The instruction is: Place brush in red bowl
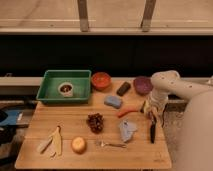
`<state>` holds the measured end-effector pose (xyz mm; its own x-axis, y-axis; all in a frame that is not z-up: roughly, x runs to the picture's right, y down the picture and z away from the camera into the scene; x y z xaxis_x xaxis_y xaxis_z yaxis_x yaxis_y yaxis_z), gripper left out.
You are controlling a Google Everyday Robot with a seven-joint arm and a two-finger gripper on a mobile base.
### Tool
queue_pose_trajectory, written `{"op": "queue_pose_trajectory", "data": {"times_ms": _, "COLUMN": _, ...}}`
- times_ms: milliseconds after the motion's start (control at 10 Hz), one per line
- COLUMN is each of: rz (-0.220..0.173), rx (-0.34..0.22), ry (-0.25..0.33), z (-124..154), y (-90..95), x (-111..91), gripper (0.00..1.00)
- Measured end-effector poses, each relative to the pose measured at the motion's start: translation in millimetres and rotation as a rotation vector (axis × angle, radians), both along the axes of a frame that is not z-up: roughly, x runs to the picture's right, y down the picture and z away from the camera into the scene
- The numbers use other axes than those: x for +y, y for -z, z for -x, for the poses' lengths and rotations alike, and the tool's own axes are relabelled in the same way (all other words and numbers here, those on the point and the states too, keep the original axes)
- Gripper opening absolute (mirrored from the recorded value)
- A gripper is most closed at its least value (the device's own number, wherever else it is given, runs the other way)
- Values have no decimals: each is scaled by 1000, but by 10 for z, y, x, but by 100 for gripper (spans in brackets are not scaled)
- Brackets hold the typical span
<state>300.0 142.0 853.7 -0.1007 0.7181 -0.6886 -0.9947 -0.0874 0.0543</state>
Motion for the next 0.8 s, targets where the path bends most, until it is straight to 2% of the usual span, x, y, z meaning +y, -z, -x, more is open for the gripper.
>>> {"op": "queue_pose_trajectory", "data": {"times_ms": 600, "rz": 90, "rx": -38, "ry": -61, "z": -82, "y": -238, "x": 265, "gripper": 60}}
{"op": "queue_pose_trajectory", "data": {"times_ms": 700, "rz": 96, "rx": -43, "ry": -62, "z": -72, "y": -249, "x": 290, "gripper": 58}}
{"op": "queue_pose_trajectory", "data": {"times_ms": 800, "rz": 100, "rx": -47, "ry": -60, "z": -59, "y": -247, "x": 308, "gripper": 50}}
